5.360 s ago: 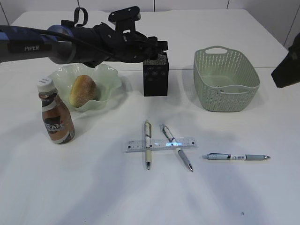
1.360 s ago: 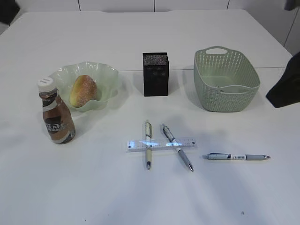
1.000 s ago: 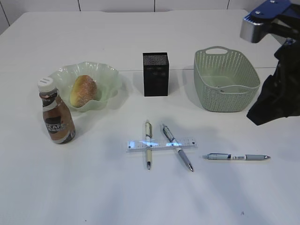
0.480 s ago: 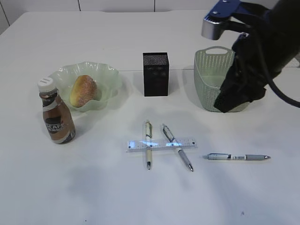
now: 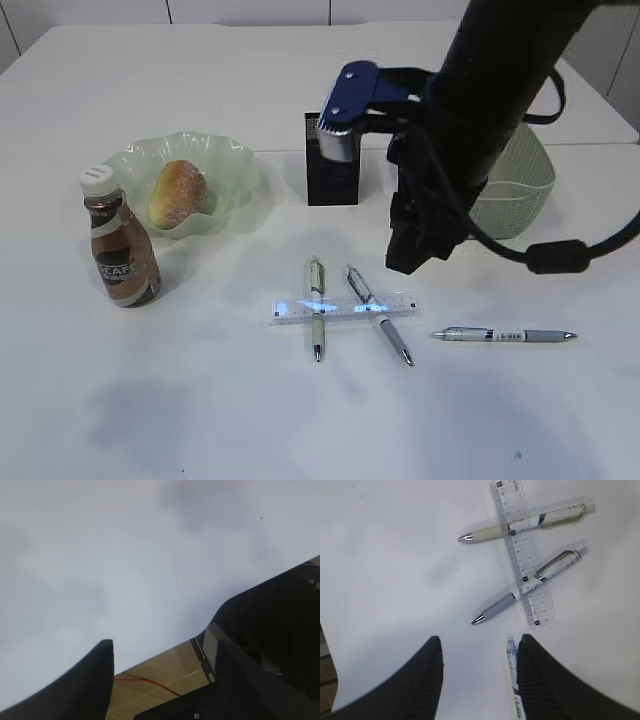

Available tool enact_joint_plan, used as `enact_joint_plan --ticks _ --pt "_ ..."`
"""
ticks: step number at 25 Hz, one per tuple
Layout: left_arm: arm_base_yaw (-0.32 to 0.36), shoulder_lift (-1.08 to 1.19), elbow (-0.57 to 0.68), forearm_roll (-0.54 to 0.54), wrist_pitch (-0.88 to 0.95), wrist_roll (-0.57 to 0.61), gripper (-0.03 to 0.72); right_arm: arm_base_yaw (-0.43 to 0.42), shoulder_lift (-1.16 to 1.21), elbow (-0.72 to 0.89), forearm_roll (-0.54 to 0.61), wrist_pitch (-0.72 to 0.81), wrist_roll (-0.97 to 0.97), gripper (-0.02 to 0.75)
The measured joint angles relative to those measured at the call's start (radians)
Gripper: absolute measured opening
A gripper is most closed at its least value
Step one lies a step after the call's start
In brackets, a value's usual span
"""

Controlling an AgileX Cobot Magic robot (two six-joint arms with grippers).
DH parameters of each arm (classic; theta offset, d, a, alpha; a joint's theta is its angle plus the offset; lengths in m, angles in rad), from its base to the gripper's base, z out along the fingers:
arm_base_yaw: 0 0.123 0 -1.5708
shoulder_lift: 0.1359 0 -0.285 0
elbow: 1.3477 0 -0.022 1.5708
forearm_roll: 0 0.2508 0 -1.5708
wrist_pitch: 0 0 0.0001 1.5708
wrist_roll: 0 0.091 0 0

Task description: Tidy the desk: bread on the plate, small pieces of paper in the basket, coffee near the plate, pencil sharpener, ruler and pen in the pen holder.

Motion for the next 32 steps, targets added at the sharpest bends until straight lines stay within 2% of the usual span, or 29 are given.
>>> enact_joint_plan --ticks 11,15,32 --pt "0.000 0.000 0.052 0.044 -0.006 -0.081 0.447 0.078 0.108 -0.053 -0.068 -0.044 -0.062 0.395" --pt "0.000 0.000 0.066 0.048 -0.008 -0.090 0.447 0.078 0.159 -0.090 -0.069 -0.052 -0.073 0.420" --pt "0.000 -0.001 0.066 0.051 -0.048 -0.093 0.447 0.078 0.306 -0.195 -0.066 -0.084 -0.128 0.426"
